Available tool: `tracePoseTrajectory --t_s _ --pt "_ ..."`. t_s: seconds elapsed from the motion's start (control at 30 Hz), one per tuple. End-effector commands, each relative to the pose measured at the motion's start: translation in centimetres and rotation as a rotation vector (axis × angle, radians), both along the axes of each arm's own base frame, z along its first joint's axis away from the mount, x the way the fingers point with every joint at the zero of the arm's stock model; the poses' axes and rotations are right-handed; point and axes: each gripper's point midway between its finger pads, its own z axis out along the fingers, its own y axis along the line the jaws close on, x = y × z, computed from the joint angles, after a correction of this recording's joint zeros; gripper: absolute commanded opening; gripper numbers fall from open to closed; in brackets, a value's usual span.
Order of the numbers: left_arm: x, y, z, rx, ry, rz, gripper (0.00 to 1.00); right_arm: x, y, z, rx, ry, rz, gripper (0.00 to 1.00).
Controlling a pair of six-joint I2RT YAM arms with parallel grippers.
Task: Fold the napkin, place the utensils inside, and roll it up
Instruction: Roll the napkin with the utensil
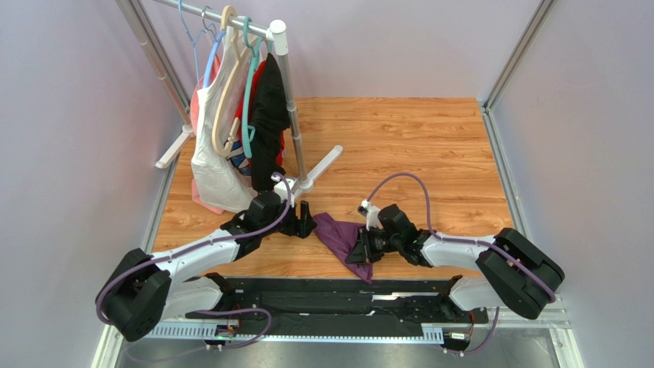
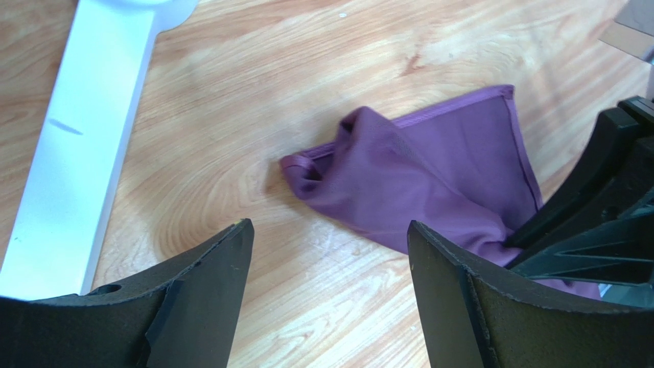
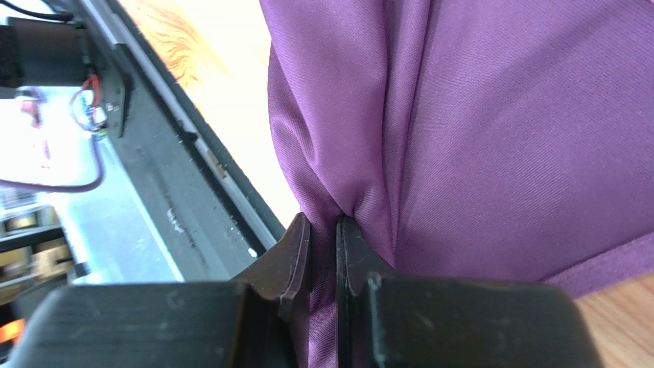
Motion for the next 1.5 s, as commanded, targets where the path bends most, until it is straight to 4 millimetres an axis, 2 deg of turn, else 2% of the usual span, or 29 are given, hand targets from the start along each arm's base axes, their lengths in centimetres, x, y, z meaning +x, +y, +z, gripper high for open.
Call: tracePoseTrajectory --t_s 0.0,0.1,0.27,0.4,0.47,0.57,0.67,0.73,0.87,0.97,1.17,1.4,1.47 --pt "0.6 -1.5 1.0 -0.101 -0.002 -0.026 0.82 -2.2 -2.1 -2.2 -0.029 0.149 0.030 0.00" --pt "0.8 -2.3 1.7 -0.124 -0.032 -0.073 0.82 -2.1 -2.1 -1.9 -0.003 0.169 0.036 0.00" --pt "0.1 -4.3 5.1 -0.198 -0.171 -0.245 0.82 -1.6 -2.4 -1.6 0.043 0.207 0.038 0.00" --pt "-1.7 -5.7 7.1 -0.214 -0.281 -0.455 0.81 -1.4 -2.3 -1.0 0.087 0.245 0.072 0.00" --pt "-2.3 -6.3 7.3 -0.205 -0.314 -0.522 0.80 -0.9 -2.3 -0.9 0.088 0.267 0.075 0.00" --pt "-3.4 -7.5 7.0 -0.214 -0.322 -0.619 0.78 -0.3 -2.2 -0.4 0.107 0.289 0.088 0.00" --pt "-4.3 -9.3 5.8 -0.187 -0.327 -0.702 0.78 0.3 -2.2 0.1 0.117 0.297 0.095 0.00" --pt "-4.9 -10.8 6.2 -0.186 -0.339 -0.765 0.78 0.6 -2.3 0.6 0.138 0.307 0.095 0.00" --pt "-5.0 -12.2 4.5 -0.168 -0.296 -0.841 0.77 1.5 -2.6 0.9 0.155 0.319 0.074 0.00" --pt "-4.8 -12.9 2.9 -0.137 -0.276 -0.856 0.78 2.1 -2.8 0.9 0.168 0.332 0.068 0.00" --pt "-4.2 -14.4 1.6 -0.119 -0.254 -0.886 0.78 2.9 -3.3 0.7 0.178 0.353 0.037 0.00" --pt "-4.0 -14.2 -0.3 -0.086 -0.206 -0.858 0.76 2.7 -3.9 -0.4 0.136 0.364 0.002 0.00" --pt "-4.1 -14.4 -0.8 -0.090 -0.190 -0.868 0.72 2.4 -4.1 -0.8 0.122 0.371 -0.011 0.00"
